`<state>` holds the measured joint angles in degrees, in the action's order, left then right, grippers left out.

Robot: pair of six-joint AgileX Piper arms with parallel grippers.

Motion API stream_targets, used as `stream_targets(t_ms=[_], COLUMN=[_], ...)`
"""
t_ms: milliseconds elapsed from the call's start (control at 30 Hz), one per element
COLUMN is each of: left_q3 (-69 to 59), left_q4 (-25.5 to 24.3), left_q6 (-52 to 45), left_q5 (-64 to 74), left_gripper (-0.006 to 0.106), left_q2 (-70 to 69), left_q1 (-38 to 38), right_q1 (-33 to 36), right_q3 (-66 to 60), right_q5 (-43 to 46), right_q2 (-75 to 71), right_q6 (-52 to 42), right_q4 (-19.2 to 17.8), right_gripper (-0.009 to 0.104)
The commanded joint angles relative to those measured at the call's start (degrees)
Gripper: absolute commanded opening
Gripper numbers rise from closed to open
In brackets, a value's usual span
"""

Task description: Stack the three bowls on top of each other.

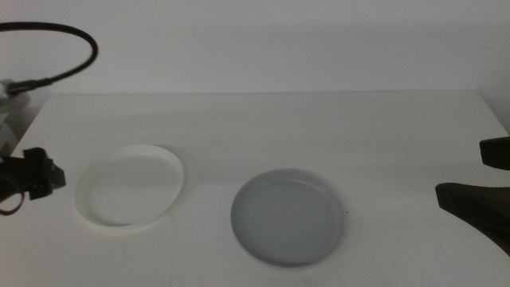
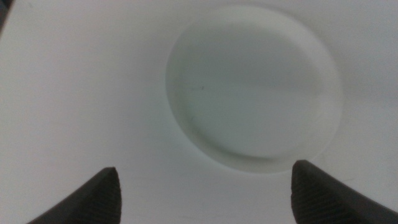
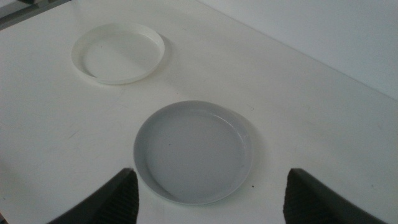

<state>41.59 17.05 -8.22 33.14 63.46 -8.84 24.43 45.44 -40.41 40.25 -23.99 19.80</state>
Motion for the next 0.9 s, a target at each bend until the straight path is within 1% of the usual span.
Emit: stream_targets(t_ms=[0,100,167,233,333,567,700,867], left_q3=[2.17,2.24,3.02,5.20,9.62,20.64,26.03,29.62], left_q4=[0.70,1.00,1.29,0.80,-1.75,-1.99,-1.92,-1.84], left_q6=[0.43,0.93,1.07,1.14,1.08,0.40,-1.74,-3.69], left_q5=[-3.52,-5.54,-4.52,-2.47,-1.61,2.04,3.46,4.39], left_gripper=[0.105,0.105,0.105,0.105,0.105,0.105,0.105,0.105], left_q2=[1.98,5.52,7.56,10.24,15.09,28.15,35.70,42.56], left_q1=[0.05,0.25,0.25,0.25,0.25,0.25,0.25,0.25], right_q1=[0.12,0.12,0.12,0.12,0.12,0.12,0.12,0.12], right_q3=[1.28,1.28,1.28,1.28,1.28,1.28,1.28,1.28], right_q5=[4.04,4.04,4.04,4.04,4.04,4.04,4.04,4.04], right_q2=[-0.13,-0.13,-0.13,-0.13,-0.13,-0.13,-0.13,-0.13], right_q6=[-0.61,-0.61,-0.61,-0.61,-0.61,-0.61,-0.61,-0.61], right_q4=[0.44,0.44,0.44,0.44,0.44,0.44,0.44,0.44], right_gripper=[0.059,0.059,0.059,0.059,0.059,0.059,0.059,0.059])
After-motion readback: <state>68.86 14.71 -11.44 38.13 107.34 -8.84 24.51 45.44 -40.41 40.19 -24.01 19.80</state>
